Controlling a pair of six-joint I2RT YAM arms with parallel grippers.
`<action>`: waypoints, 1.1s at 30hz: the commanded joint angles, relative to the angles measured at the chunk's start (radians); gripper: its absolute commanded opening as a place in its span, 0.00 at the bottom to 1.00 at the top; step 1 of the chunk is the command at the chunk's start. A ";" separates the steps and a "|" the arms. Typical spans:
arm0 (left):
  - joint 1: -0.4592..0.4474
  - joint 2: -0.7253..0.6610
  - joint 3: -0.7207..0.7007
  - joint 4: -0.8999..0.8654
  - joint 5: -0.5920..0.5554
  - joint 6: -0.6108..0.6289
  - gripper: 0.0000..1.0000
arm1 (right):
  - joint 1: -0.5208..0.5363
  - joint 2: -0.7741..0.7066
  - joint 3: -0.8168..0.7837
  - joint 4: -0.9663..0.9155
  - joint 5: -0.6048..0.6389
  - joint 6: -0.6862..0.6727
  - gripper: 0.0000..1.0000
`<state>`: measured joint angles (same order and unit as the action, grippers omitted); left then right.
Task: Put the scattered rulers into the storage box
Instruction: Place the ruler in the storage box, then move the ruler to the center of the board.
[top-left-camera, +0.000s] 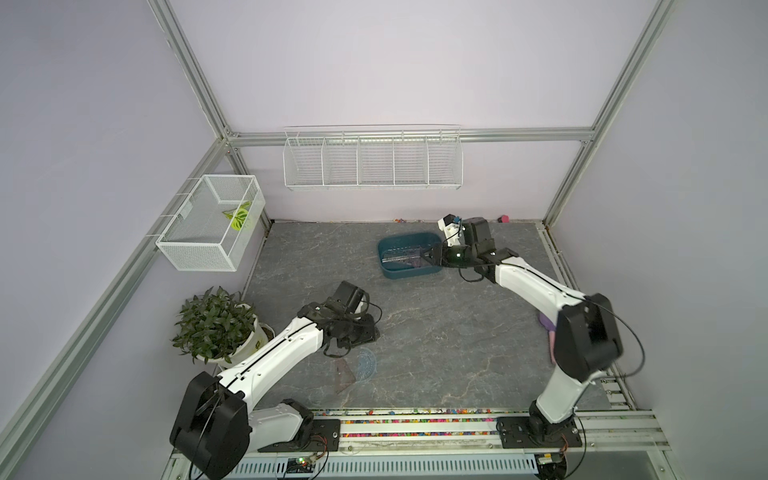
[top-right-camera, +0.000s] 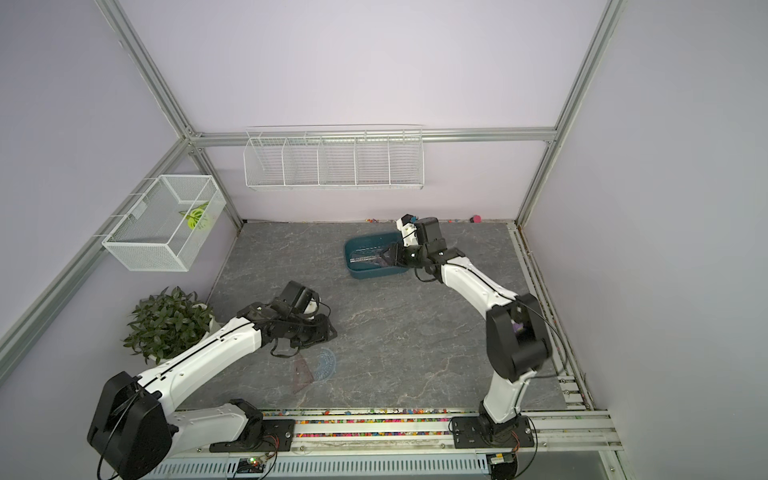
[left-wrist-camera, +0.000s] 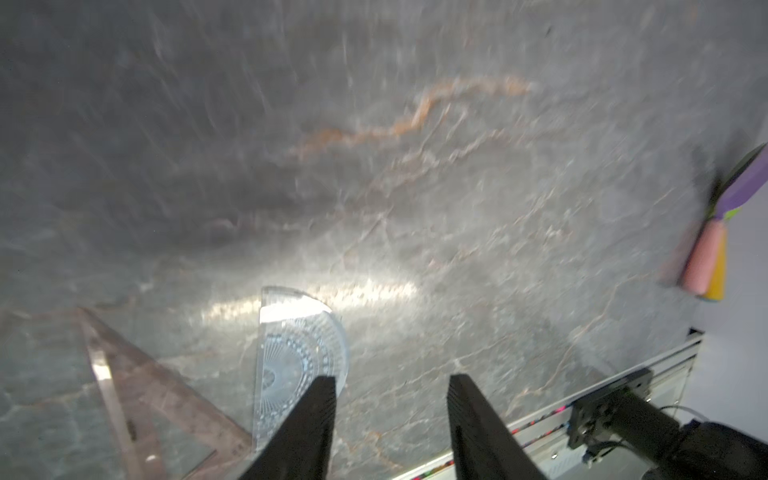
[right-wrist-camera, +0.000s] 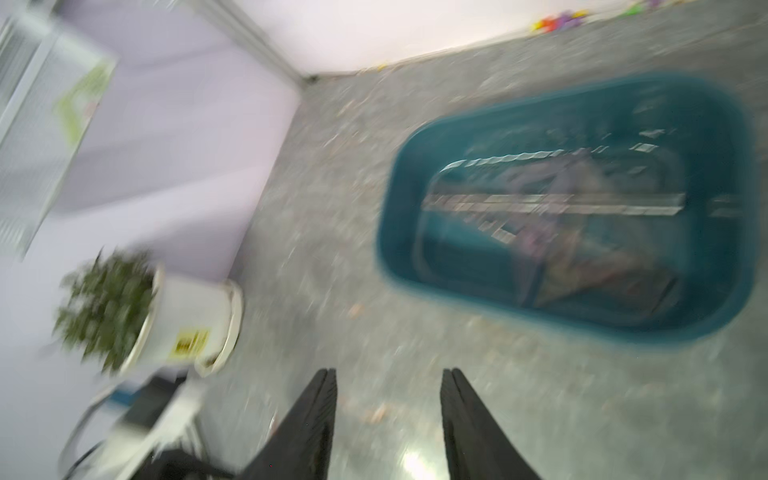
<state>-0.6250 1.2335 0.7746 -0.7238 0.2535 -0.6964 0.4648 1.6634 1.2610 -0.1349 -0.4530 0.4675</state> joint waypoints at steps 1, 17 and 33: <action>-0.049 -0.004 -0.066 -0.028 -0.041 -0.101 0.52 | 0.113 -0.113 -0.244 0.013 0.075 -0.082 0.46; -0.090 0.040 -0.158 0.066 -0.119 -0.167 0.55 | 0.360 -0.210 -0.587 0.211 0.166 -0.139 0.49; -0.088 0.303 -0.024 0.173 -0.065 -0.092 0.50 | 0.348 -0.182 -0.629 0.230 0.164 -0.097 0.47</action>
<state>-0.7101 1.4559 0.7349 -0.6155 0.1734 -0.8280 0.8234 1.4654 0.6415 0.0662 -0.2886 0.3550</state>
